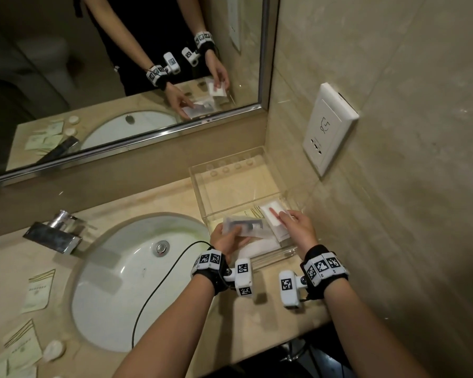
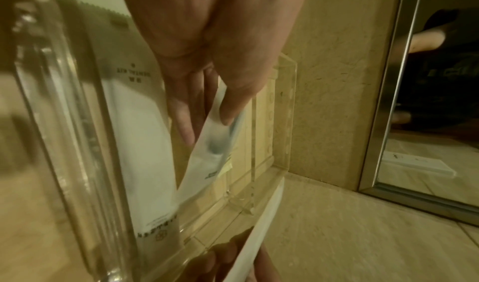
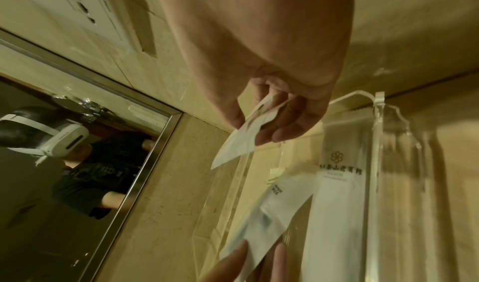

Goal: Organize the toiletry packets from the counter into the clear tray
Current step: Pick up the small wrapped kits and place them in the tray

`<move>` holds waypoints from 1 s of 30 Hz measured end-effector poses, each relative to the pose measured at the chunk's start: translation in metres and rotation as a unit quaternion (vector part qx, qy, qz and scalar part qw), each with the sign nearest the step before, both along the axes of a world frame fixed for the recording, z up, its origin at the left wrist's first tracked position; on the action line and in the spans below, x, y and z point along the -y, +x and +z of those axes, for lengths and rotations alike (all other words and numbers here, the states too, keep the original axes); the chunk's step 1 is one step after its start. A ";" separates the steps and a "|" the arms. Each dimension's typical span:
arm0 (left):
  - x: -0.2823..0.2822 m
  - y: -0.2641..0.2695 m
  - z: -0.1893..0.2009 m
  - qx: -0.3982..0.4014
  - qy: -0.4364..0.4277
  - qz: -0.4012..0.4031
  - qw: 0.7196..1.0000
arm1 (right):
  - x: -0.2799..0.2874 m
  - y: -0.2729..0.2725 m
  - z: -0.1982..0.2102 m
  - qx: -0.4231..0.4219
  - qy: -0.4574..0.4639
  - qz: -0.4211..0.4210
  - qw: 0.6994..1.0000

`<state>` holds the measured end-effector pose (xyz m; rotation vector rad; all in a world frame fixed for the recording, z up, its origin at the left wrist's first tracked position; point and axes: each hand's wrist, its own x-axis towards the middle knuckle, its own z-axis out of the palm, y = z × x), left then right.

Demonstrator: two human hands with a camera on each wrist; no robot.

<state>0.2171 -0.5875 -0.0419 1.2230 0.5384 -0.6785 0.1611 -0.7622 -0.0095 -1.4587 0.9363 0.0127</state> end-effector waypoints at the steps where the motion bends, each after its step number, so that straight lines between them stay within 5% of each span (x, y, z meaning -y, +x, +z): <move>1: 0.001 0.000 -0.002 -0.001 0.003 -0.005 1.000 | 0.002 -0.001 -0.001 0.001 -0.002 -0.008 1.000; 5: 0.007 0.004 -0.003 0.026 0.106 -0.086 0.990 | 0.006 -0.002 -0.003 -0.002 0.002 -0.022 1.000; 8: 0.009 0.012 -0.006 0.083 0.258 -0.161 0.949 | 0.009 -0.002 -0.004 0.001 -0.005 -0.019 1.000; 12: 0.006 0.018 -0.007 0.104 0.346 -0.167 0.917 | 0.010 0.001 -0.006 0.001 -0.026 -0.007 1.000; 24: 0.007 0.022 -0.021 0.079 0.348 -0.190 0.915 | 0.012 0.020 -0.005 -0.010 -0.120 0.077 0.990; 30: 0.004 0.021 -0.028 0.101 0.345 -0.197 0.912 | 0.008 0.040 -0.004 -0.076 -0.289 0.276 0.914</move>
